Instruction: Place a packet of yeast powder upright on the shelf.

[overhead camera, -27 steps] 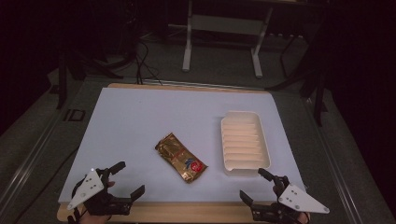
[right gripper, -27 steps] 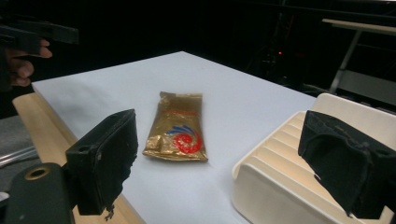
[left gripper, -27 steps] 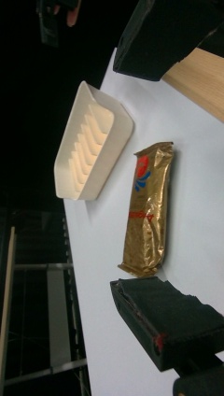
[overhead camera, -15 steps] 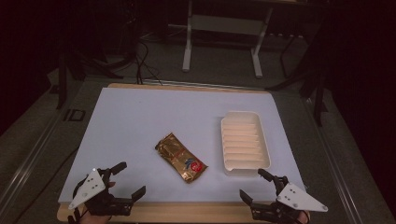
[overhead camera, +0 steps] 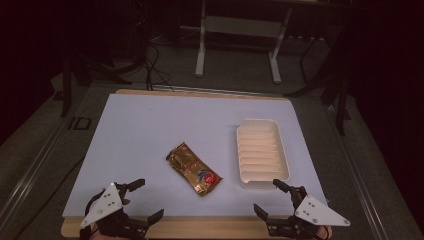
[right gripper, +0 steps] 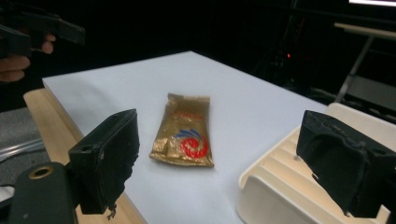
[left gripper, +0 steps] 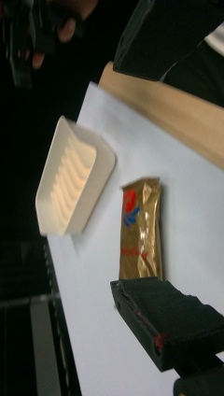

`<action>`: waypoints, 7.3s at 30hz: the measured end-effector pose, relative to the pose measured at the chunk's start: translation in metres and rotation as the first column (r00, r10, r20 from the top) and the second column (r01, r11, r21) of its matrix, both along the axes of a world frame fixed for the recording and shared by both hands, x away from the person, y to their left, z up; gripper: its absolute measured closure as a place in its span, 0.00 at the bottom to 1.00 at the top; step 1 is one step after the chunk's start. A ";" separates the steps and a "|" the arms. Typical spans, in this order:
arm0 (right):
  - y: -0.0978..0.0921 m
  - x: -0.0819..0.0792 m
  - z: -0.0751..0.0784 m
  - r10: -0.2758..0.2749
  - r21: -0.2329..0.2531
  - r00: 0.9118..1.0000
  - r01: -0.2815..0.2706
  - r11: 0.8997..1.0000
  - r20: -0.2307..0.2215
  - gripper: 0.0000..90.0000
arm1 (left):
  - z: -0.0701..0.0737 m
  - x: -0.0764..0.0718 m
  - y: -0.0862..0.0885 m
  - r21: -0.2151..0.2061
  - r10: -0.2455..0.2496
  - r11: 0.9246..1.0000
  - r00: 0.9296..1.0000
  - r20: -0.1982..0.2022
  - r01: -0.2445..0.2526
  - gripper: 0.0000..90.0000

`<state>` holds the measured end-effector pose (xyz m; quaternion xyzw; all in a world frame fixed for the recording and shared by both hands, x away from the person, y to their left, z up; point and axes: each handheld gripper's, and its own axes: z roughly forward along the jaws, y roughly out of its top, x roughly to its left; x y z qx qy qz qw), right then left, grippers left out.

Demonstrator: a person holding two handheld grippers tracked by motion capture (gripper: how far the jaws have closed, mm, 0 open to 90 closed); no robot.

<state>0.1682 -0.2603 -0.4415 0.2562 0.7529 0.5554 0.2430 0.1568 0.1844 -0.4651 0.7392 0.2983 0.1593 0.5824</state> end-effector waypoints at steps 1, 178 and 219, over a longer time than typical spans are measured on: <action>0.000 0.000 0.000 -0.002 0.000 1.000 0.002 1.000 0.000 0.14 | 0.001 0.000 -0.002 -0.001 -0.008 1.000 1.000 0.000 0.008 0.00; -0.002 0.006 0.010 -0.018 -0.054 1.000 0.018 0.998 0.007 0.16 | -0.003 0.130 -0.064 0.280 0.122 0.955 0.991 -0.061 -0.101 1.00; 0.010 0.045 0.046 0.105 0.036 0.991 -0.102 0.994 -0.082 0.13 | 0.061 0.103 -0.082 0.173 -0.225 0.966 0.953 0.204 0.191 1.00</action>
